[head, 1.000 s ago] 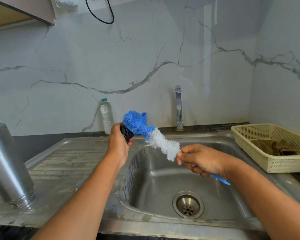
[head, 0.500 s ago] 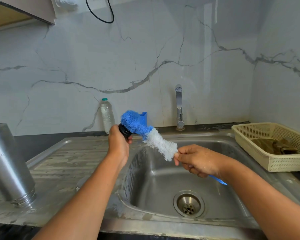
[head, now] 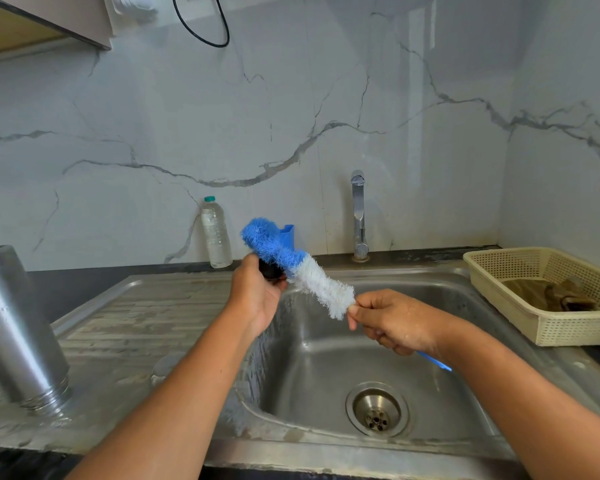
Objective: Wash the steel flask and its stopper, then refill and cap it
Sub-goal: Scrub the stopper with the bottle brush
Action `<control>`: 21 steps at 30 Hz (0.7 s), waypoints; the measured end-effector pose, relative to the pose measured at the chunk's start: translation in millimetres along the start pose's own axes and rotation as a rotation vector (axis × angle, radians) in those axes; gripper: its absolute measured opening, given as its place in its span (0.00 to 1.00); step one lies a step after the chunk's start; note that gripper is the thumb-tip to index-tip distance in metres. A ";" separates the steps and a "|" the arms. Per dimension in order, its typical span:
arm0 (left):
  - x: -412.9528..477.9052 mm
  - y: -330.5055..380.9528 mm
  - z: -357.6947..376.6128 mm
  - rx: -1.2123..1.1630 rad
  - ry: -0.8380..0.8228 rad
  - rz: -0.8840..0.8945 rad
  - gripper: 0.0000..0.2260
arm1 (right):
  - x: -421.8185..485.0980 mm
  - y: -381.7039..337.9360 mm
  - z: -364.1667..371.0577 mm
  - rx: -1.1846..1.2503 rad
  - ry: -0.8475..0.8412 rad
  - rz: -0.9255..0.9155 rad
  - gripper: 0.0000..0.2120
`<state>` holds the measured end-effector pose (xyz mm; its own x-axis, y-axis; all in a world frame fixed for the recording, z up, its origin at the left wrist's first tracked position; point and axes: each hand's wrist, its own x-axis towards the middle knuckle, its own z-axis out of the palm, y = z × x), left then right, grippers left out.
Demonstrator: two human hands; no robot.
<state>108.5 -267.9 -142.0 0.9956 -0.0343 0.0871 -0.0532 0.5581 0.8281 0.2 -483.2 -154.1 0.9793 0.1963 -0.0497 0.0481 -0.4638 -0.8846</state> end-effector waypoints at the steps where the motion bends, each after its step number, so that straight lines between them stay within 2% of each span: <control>1: 0.9 2.0 1.4 -0.054 0.016 -0.014 0.13 | -0.7 0.5 -2.8 0.000 0.008 0.000 0.14; 4: 4.4 12.9 -2.7 -0.216 0.095 -0.040 0.12 | -2.8 3.5 -9.9 -0.004 0.016 0.002 0.14; 10: -1.2 2.8 1.4 -0.179 0.062 -0.121 0.17 | 0.5 2.0 -1.9 0.014 0.030 -0.021 0.14; 15: 6.1 11.5 -3.7 -0.274 0.078 -0.098 0.18 | -2.9 5.1 -8.5 0.025 -0.011 -0.008 0.13; 21: -9.9 -1.9 7.0 -0.062 -0.034 -0.141 0.15 | -0.1 2.8 -3.5 0.045 0.005 -0.018 0.13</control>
<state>98.2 -274.4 -140.5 0.9896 -0.1439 -0.0080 0.0931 0.5956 0.7979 0.9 -487.6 -154.9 0.9793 0.2001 -0.0312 0.0572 -0.4208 -0.9053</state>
